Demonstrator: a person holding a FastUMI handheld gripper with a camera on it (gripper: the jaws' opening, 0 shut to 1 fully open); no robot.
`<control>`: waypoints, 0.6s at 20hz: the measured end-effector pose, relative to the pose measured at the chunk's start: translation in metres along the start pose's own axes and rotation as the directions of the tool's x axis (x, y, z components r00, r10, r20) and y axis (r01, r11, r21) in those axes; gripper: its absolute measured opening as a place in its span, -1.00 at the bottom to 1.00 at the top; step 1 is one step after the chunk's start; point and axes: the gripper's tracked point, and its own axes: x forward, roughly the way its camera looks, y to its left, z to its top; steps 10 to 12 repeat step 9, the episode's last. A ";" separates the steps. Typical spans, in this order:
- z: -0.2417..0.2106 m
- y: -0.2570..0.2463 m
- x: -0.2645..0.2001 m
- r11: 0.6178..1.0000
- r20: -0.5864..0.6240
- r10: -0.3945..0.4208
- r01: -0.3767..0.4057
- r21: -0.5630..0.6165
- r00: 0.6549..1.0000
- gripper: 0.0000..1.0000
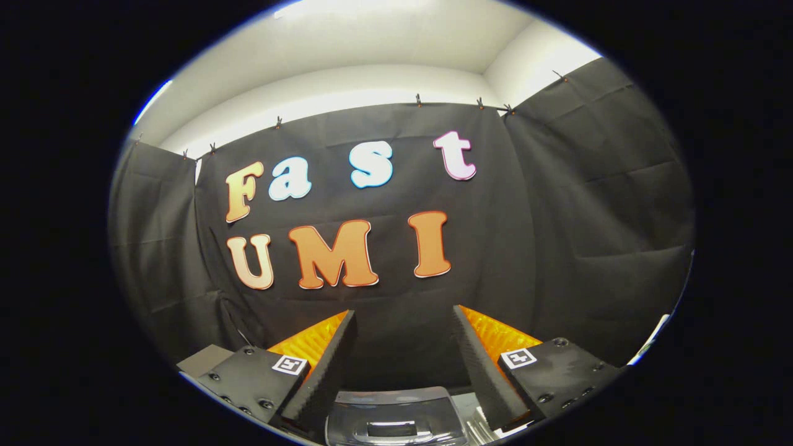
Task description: Put the clothes into the washing machine and then close the washing machine lid.
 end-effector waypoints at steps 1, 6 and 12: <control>0.002 -0.003 -0.004 1.000 0.007 -0.008 0.008 -0.007 1.000 0.96; 0.000 -0.004 -0.010 1.000 0.000 -0.024 0.024 -0.005 1.000 0.96; -0.005 -0.001 -0.011 1.000 -0.009 -0.029 0.029 -0.006 1.000 0.96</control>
